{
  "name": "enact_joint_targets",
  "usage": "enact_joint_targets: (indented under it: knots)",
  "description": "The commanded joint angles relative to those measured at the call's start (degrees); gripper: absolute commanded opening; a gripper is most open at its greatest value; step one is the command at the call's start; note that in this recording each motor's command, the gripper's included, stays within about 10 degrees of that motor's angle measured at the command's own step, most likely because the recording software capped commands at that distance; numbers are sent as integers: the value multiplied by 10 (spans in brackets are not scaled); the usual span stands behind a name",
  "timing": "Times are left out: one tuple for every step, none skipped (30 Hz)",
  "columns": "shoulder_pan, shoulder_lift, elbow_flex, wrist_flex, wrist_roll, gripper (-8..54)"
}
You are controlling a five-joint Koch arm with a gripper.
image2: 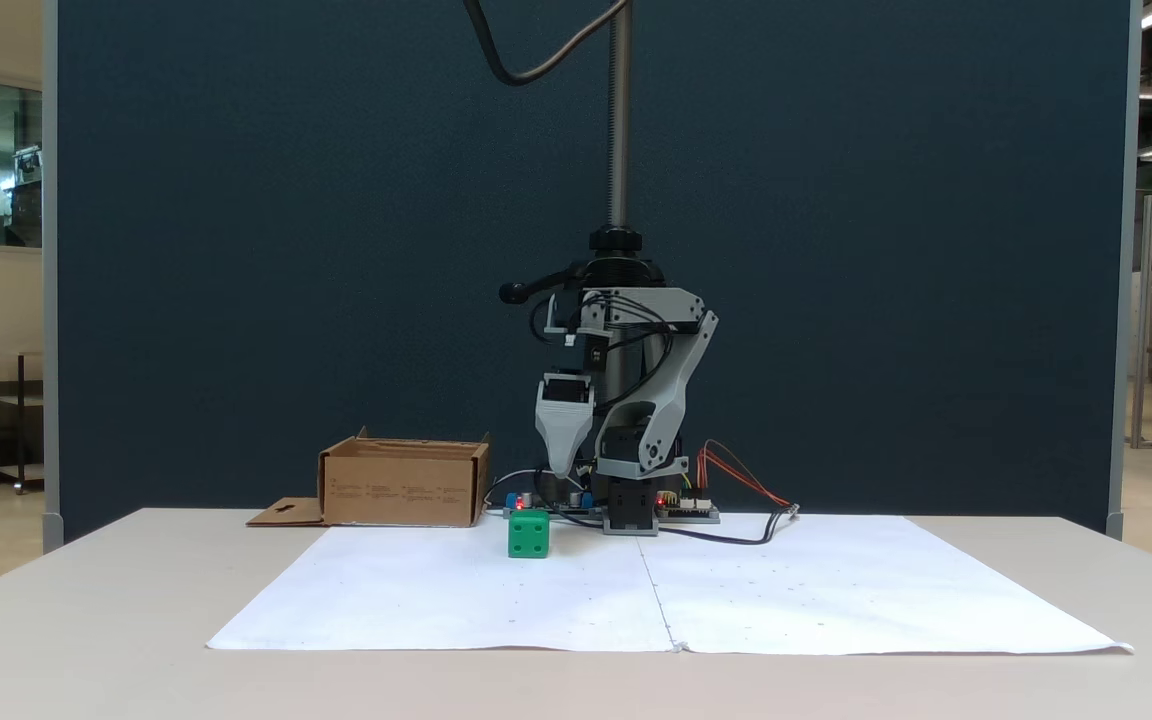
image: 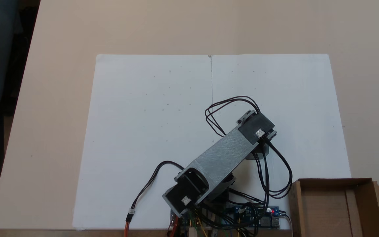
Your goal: Grasp a green dice and put it in the bin.
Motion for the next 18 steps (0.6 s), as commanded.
enact_joint_targets:
  knots:
    - [18,10,6,-21,-58,487]
    - [21,10,12,-22,-58,487]
    - [25,10,18,-22,-58,486]
    - [25,10,23,-23,-58,486]
    - [25,10,26,-25,-58,486]
    - [24,10,32,-31,-58,486]
    - [24,10,37,-38,-56,486]
    - [24,9,40,-47,-56,486]
    - [24,9,43,-57,-56,486]
    - [24,6,46,-69,-56,486]
    - [24,1,47,-75,-55,486]
    - [23,-4,47,-86,-55,486]
    - [22,-13,47,-94,-55,486]
    - [22,-18,47,-103,-55,486]
    - [22,-26,47,-114,-56,486]
    - [22,-33,47,-126,-56,486]
    - [22,-40,47,-134,-56,486]
    - [22,-43,47,-138,-57,486]
